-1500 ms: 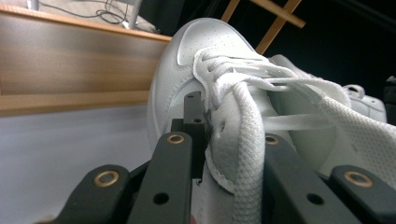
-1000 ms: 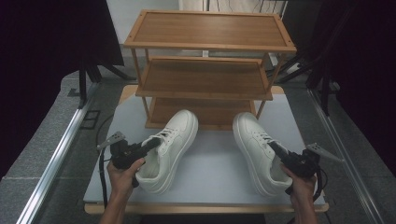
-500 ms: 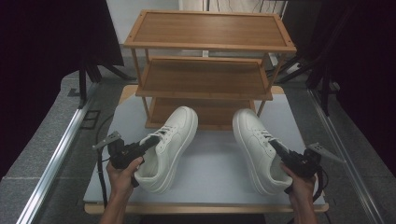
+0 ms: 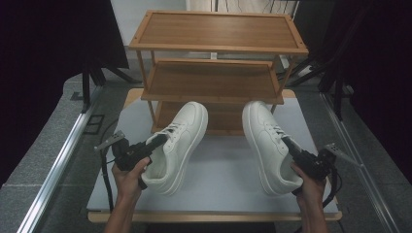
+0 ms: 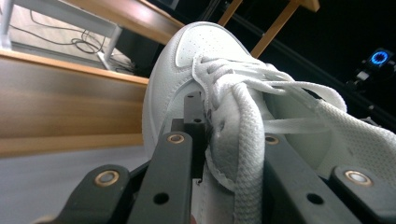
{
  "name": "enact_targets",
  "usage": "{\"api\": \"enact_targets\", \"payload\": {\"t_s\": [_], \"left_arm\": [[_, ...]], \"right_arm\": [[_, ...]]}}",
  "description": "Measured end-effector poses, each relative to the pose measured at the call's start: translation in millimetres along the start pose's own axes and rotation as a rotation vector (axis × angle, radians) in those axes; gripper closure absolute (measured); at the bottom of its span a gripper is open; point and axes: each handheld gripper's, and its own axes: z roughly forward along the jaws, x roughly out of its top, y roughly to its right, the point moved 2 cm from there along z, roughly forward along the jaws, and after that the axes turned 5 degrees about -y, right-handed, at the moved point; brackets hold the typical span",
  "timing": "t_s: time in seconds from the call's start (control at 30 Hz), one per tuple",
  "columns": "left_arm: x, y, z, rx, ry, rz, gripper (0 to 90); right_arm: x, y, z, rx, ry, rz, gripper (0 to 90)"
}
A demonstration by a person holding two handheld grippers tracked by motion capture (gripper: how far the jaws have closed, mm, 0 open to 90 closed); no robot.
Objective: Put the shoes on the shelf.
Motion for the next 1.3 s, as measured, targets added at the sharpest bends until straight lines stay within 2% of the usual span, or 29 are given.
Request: {"api": "enact_targets", "payload": {"t_s": [0.1, 0.2, 0.33, 0.47, 0.73, 0.9, 1.07, 1.2, 1.3], "left_arm": [[6.6, 3.7, 3.3, -0.013, 0.011, -0.004, 82.0], [13.8, 10.2, 5.9, -0.016, 0.024, 0.011, 82.0], [23.5, 16.9, 11.7, -0.031, 0.035, 0.016, 82.0], [32.2, 19.5, 17.7, -0.043, 0.048, 0.010, 82.0], [49.1, 23.0, 24.6, -0.030, 0.068, 0.037, 82.1], [56.4, 21.8, 28.7, -0.025, 0.069, 0.029, 82.1], [66.9, 21.8, 33.9, -0.011, 0.065, 0.035, 82.0], [76.1, 21.3, 39.0, -0.022, 0.070, 0.017, 82.1], [83.8, 23.6, 44.4, -0.017, 0.065, 0.023, 82.0]], "right_arm": [[2.9, -3.8, 3.1, 0.030, 0.011, 0.027, 82.7], [5.6, -9.7, 7.2, 0.049, 0.013, 0.037, 82.7], [10.4, -17.9, 12.2, 0.038, 0.011, 0.022, 82.6], [17.9, -24.1, 17.6, 0.039, 0.017, 0.034, 82.6], [31.5, -34.0, 29.0, 0.036, 0.033, 0.056, 82.5], [42.5, -42.9, 34.7, 0.024, 0.035, 0.034, 82.3], [56.5, -51.1, 39.5, 0.028, 0.037, 0.036, 82.2], [72.5, -60.0, 44.7, 0.026, 0.052, 0.021, 82.2], [83.7, -66.0, 50.3, 0.017, 0.058, 0.014, 82.0]]}}
